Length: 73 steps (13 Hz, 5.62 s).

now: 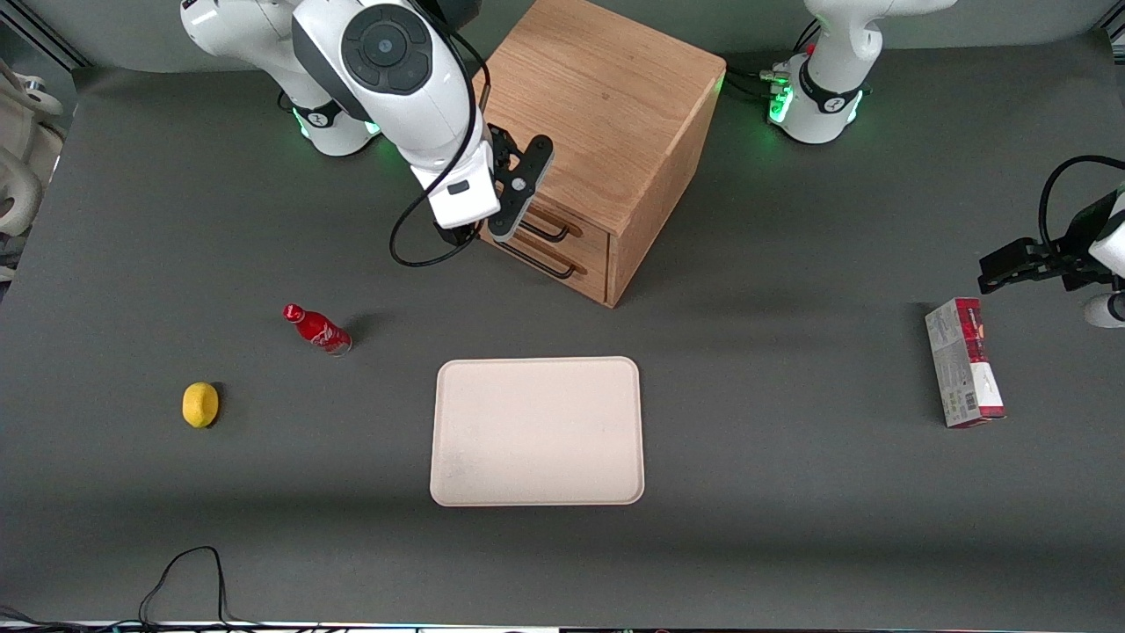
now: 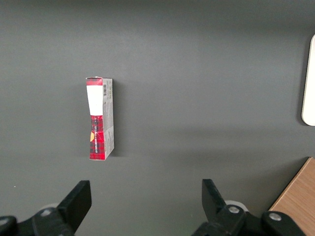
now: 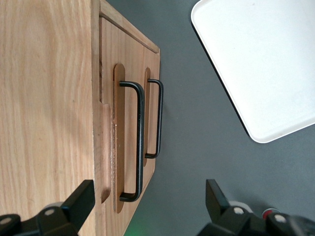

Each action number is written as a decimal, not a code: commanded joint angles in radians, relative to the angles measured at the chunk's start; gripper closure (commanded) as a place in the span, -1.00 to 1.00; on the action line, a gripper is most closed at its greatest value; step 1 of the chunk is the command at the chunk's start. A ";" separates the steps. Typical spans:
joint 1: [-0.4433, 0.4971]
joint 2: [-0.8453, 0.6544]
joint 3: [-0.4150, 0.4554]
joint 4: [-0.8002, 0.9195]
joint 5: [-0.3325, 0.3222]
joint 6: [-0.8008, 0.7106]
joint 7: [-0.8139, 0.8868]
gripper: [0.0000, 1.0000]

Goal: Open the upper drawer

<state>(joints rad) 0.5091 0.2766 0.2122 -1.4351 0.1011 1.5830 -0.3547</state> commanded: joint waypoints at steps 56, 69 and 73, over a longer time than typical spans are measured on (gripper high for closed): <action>-0.116 0.153 -0.111 -0.114 -0.011 0.339 -0.159 -1.00; -0.153 0.240 -0.145 -0.005 -0.063 0.338 -0.156 -1.00; -0.158 0.259 -0.165 0.022 -0.067 0.338 -0.159 -1.00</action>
<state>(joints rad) 0.3568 0.5016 0.0531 -1.4621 0.0537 1.9415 -0.4919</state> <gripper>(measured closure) 0.000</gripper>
